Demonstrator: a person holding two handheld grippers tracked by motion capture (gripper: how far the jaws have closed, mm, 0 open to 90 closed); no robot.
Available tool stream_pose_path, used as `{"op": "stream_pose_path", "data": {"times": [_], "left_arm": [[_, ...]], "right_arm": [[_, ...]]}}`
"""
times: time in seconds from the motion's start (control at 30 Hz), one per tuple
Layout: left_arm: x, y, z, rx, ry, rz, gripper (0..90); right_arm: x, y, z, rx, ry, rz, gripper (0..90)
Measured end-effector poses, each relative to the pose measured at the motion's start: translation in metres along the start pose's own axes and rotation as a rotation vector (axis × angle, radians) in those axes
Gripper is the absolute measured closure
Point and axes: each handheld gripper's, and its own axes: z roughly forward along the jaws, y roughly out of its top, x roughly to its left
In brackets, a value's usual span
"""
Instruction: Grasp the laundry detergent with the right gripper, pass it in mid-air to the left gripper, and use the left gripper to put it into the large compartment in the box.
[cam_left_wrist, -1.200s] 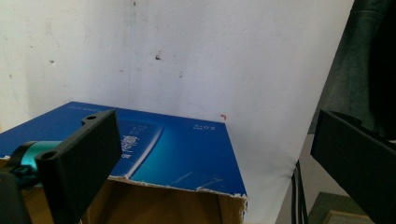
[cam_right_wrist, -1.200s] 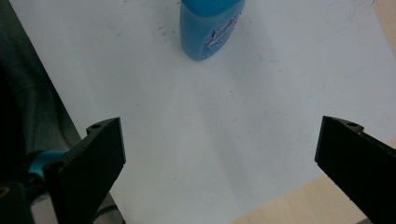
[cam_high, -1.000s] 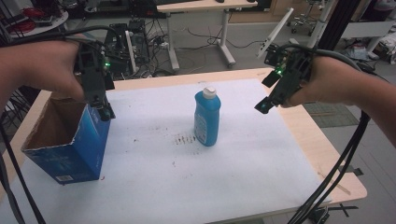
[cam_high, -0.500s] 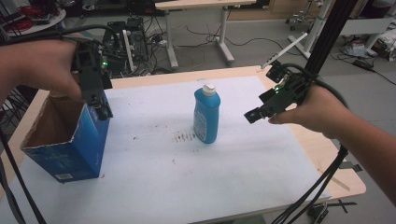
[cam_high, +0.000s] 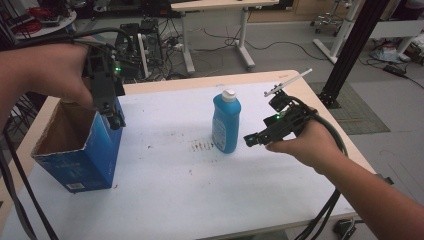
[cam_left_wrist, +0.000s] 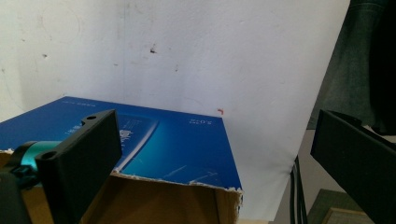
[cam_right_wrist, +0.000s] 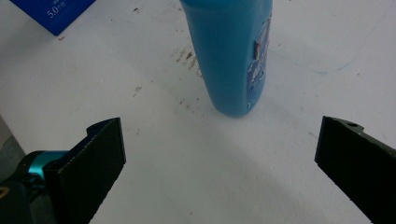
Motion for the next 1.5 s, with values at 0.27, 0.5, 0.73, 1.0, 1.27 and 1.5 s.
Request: {"op": "stream_pose_path", "data": {"times": [0.27,0.5,0.73,1.0,1.27,1.5], "left_arm": [[-0.002,-0.005,0.0,-0.005,0.003,-0.002,1.8],[-0.002,-0.007,0.003,0.0,0.0,-0.006,1.8],[-0.002,-0.008,0.006,0.0,-0.003,-0.005,1.8],[-0.005,-0.01,0.006,-0.004,0.0,-0.003,1.8],[-0.007,-0.013,0.009,-0.001,-0.003,-0.002,1.8],[-0.008,-0.015,0.01,0.001,-0.006,-0.004,1.8]], "right_arm": [[-0.001,-0.006,0.035,-0.053,-0.002,0.065,0.8],[-0.002,-0.008,0.054,-0.115,-0.027,0.114,0.8],[0.001,-0.008,0.07,-0.162,-0.04,0.132,0.8],[0.002,-0.01,0.085,-0.223,-0.084,0.15,0.8],[0.002,-0.015,0.096,-0.291,-0.156,0.133,0.8],[0.004,-0.016,0.106,-0.337,-0.172,0.13,0.8]]}}
